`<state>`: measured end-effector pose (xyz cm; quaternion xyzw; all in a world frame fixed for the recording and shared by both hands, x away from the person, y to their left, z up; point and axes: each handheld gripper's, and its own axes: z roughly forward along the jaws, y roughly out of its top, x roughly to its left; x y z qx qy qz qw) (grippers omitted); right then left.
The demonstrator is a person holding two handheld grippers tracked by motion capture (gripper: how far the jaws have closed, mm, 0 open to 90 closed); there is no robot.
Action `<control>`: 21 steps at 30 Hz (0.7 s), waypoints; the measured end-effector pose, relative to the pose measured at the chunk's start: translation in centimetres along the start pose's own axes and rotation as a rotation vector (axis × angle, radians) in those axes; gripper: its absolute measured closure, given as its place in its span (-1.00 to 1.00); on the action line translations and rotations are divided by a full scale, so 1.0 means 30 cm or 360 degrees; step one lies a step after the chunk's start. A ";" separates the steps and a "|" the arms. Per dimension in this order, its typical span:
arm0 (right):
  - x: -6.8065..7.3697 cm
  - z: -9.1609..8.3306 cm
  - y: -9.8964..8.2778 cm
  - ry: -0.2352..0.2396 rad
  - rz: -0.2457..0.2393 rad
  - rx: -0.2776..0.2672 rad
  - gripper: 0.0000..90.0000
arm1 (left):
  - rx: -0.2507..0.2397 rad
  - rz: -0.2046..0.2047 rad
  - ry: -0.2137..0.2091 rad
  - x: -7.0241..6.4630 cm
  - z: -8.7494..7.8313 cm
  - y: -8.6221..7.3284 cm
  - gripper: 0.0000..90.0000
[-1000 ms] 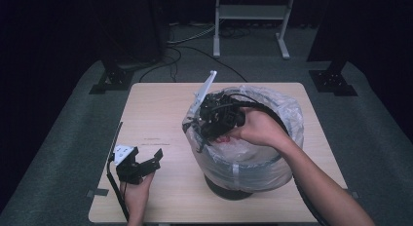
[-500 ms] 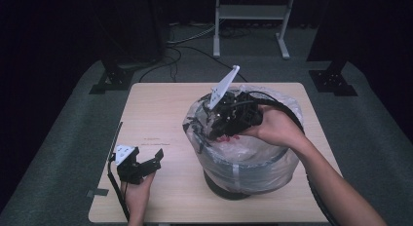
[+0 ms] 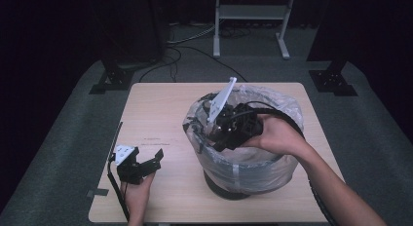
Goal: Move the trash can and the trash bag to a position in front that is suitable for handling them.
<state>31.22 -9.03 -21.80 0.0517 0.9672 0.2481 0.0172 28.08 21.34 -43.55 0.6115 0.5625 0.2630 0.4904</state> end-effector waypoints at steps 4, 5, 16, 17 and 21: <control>-0.024 -0.028 -0.026 -0.0072 0.0077 -0.0063 0.44 | 0.0007 0.0001 0.0001 0.000 0.002 -0.002 -0.90; -0.029 -0.033 -0.031 -0.0079 0.0086 -0.0073 0.38 | 0.0007 0.0001 0.0001 0.000 0.002 -0.002 -0.90; -0.092 -0.118 -0.117 -0.0261 0.0234 -0.0199 0.02 | 0.0012 0.0020 0.0002 -0.002 0.005 -0.003 -0.90; -0.094 -0.126 -0.123 -0.0274 0.0249 -0.0206 -0.01 | 0.0012 0.0021 0.0001 -0.002 0.005 -0.003 -0.90; -0.105 -0.164 -0.151 -0.0336 0.0296 -0.0255 -0.12 | 0.0014 0.0022 -0.0001 -0.001 0.005 -0.003 -0.90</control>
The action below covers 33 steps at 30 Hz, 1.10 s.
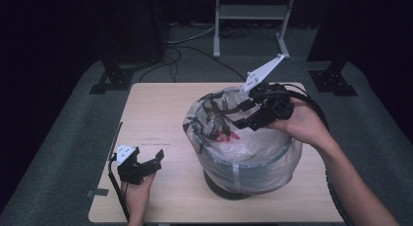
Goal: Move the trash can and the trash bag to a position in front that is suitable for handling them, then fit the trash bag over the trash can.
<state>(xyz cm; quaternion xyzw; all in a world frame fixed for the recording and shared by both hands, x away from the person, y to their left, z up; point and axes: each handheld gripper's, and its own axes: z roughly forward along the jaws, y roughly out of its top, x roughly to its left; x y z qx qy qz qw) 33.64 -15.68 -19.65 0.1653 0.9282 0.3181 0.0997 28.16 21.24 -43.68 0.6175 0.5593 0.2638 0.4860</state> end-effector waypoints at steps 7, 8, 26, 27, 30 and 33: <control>-0.036 -0.065 -0.038 -0.0067 0.0076 -0.0105 -0.22 | 0.0000 0.0000 0.0000 0.004 0.001 0.001 -0.90; -0.040 -0.072 -0.044 -0.0070 0.0089 -0.0117 -0.23 | -0.0001 0.0000 0.0001 0.004 0.001 0.001 -0.90; -0.127 -0.212 -0.162 -0.0209 0.0290 -0.0367 -0.28 | 0.0013 0.0003 -0.0004 0.001 0.010 -0.002 -0.90; -0.131 -0.220 -0.170 -0.0217 0.0309 -0.0379 -0.28 | 0.0013 0.0008 -0.0004 0.000 0.010 -0.002 -0.90; -0.147 -0.246 -0.201 -0.0240 0.0357 -0.0429 -0.28 | 0.0009 0.0006 -0.0004 -0.001 0.008 0.000 -0.90; -0.156 -0.266 -0.232 -0.0267 0.0401 -0.0478 -0.29 | 0.0006 0.0017 -0.0006 -0.006 0.009 0.001 -0.90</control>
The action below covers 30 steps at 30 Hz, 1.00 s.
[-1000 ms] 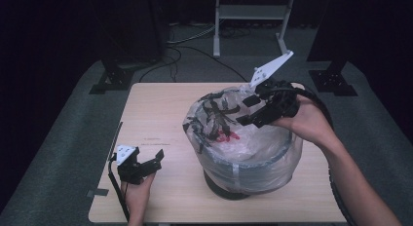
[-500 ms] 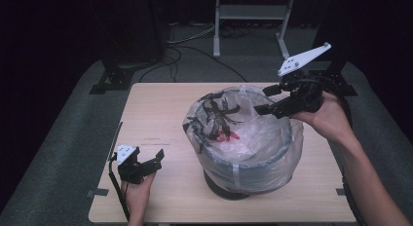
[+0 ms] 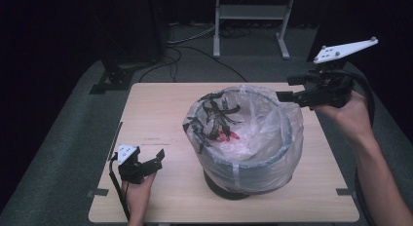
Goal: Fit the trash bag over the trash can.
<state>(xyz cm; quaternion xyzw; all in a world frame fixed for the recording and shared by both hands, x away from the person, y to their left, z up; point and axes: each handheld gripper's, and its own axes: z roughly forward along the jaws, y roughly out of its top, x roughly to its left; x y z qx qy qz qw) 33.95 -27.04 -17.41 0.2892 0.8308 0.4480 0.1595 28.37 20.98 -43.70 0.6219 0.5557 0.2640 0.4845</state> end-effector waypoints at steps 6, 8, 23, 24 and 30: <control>-0.037 -0.022 -0.032 -0.0080 0.0040 -0.0003 -0.31 | 0.0006 -0.0007 -0.0005 0.001 0.011 -0.001 -0.90; -0.047 -0.028 -0.038 -0.0096 0.0053 -0.0015 -0.31 | 0.0006 -0.0007 -0.0004 0.001 0.011 0.000 -0.90; -0.131 -0.065 -0.134 -0.0219 0.0209 -0.0083 -0.34 | 0.0003 -0.0009 0.0008 -0.004 0.007 0.004 -0.90; -0.139 -0.062 -0.151 -0.0220 0.0226 -0.0077 -0.35 | 0.0001 -0.0008 0.0009 -0.004 0.008 0.006 -0.90; -0.156 -0.050 -0.208 -0.0275 0.0266 -0.0077 -0.35 | 0.0000 -0.0002 0.0007 -0.007 0.007 0.003 -0.90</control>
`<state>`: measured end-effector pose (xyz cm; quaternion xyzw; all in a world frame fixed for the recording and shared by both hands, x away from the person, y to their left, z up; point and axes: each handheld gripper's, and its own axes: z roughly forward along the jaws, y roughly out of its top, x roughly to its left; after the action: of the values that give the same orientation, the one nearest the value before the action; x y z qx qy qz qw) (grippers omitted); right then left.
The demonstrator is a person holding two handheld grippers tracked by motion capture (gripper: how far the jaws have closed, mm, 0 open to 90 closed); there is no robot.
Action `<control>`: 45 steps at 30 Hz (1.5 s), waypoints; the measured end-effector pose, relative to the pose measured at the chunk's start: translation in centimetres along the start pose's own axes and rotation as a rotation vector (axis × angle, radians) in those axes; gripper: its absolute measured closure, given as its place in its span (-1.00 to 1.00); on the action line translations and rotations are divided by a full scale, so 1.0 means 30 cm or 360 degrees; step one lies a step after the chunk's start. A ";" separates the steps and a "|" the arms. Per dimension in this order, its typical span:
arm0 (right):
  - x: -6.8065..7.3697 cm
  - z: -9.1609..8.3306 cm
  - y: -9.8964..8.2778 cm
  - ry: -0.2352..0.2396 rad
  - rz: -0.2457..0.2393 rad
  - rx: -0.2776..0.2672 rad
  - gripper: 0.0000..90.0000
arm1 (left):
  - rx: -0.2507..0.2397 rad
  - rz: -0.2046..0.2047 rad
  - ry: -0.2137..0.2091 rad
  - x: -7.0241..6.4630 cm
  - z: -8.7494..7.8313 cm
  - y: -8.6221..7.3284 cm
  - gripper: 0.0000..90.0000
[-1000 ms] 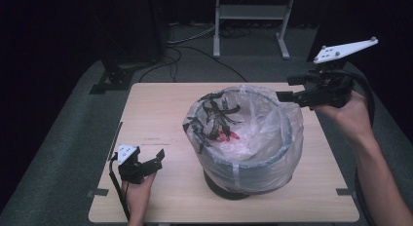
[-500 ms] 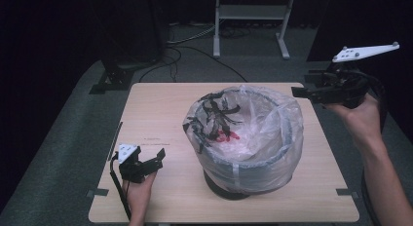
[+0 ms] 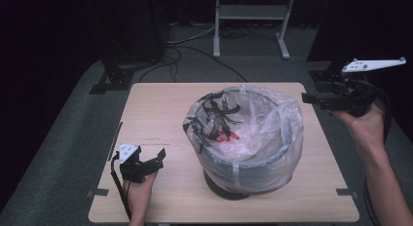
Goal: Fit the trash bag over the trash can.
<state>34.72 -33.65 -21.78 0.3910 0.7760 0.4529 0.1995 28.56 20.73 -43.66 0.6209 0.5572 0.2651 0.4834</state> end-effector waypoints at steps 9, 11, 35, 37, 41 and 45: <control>-0.018 0.003 -0.065 -0.0045 0.0035 0.0008 -0.36 | -0.0007 0.0002 -0.0005 -0.005 -0.010 -0.001 -0.90; -0.022 0.004 -0.076 -0.0045 0.0042 0.0013 -0.36 | -0.0012 0.0003 -0.0002 -0.007 -0.012 0.000 -0.90; -0.055 0.074 -0.225 -0.0045 0.0105 0.0104 -0.37 | -0.0003 0.0004 0.0000 -0.006 -0.009 -0.003 -0.90; -0.058 0.082 -0.243 -0.0047 0.0114 0.0116 -0.37 | -0.0004 0.0006 -0.0001 -0.007 -0.009 -0.003 -0.90; -0.056 0.090 -0.267 -0.0053 0.0109 0.0133 -0.37 | 0.0000 0.0006 0.0000 -0.008 -0.008 -0.004 -0.90; -0.053 0.094 -0.282 -0.0050 0.0107 0.0135 -0.37 | -0.0002 0.0005 0.0001 -0.008 -0.009 -0.004 -0.90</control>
<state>33.96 -35.77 -30.55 0.4320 0.7777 0.4198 0.1798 28.23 20.57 -43.61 0.6214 0.5562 0.2666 0.4832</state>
